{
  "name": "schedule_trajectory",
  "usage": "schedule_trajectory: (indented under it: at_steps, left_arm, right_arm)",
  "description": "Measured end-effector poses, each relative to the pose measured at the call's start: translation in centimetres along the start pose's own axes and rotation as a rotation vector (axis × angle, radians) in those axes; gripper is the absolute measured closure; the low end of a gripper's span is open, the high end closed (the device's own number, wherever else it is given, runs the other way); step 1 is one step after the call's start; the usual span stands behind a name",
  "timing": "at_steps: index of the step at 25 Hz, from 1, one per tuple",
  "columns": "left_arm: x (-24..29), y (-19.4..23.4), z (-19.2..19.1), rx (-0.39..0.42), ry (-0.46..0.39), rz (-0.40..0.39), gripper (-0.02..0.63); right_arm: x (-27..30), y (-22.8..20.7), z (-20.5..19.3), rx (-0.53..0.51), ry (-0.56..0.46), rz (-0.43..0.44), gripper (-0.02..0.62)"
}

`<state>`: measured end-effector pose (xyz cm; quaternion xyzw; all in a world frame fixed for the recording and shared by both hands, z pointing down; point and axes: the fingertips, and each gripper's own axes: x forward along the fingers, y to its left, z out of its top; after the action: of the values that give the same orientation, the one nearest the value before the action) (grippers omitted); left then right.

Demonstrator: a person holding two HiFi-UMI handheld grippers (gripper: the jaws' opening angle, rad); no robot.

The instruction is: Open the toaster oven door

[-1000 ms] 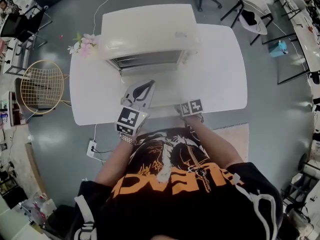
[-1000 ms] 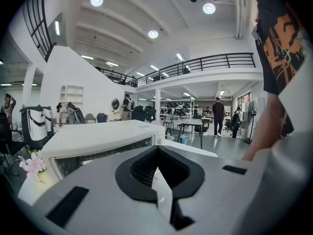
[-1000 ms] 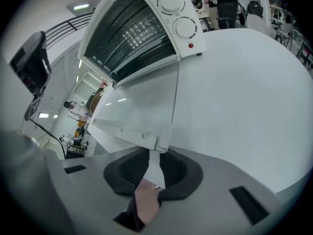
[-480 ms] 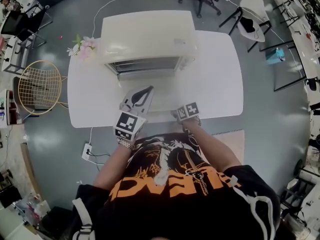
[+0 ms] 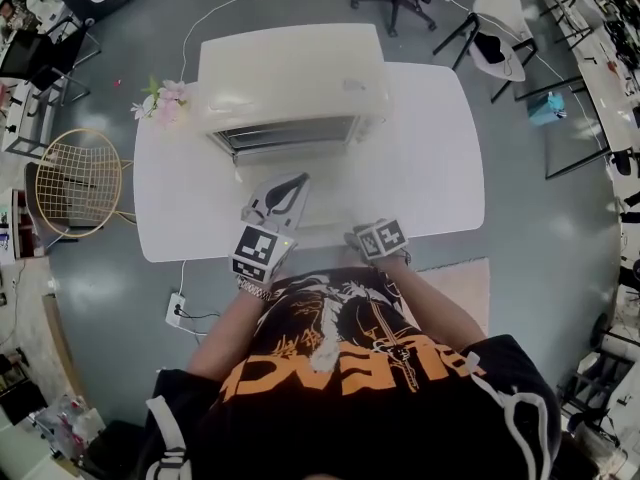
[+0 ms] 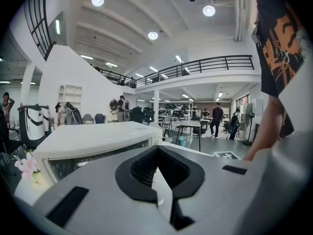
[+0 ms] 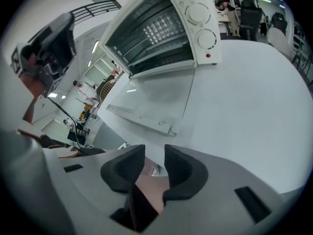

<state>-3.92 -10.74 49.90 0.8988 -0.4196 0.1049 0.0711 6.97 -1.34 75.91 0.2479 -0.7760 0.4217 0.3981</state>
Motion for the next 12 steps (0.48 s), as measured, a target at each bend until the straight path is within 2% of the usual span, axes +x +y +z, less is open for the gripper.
schedule_trajectory:
  at_steps: [2,4,8,12]
  left_arm:
    - [-0.2,0.2,0.2,-0.002,-0.006,0.003,0.586]
    - [-0.3,0.5,0.7,-0.004,-0.018,0.008,0.586]
    - [-0.7,0.9,2.2,-0.003,-0.06,0.018,0.586]
    - [-0.8,0.8,4.2,-0.004,-0.101,0.023,0.586]
  right_arm:
    - [-2.1,0.5,0.4,-0.034,-0.064,-0.031,0.459]
    - [-4.6,1.1,2.5,-0.077,-0.19,-0.056,0.468]
    - [-10.5,4.6,10.3,-0.22,-0.497,-0.055,0.489]
    - [-15.9,9.4,17.4,-0.391,-0.744,-0.048,0.508]
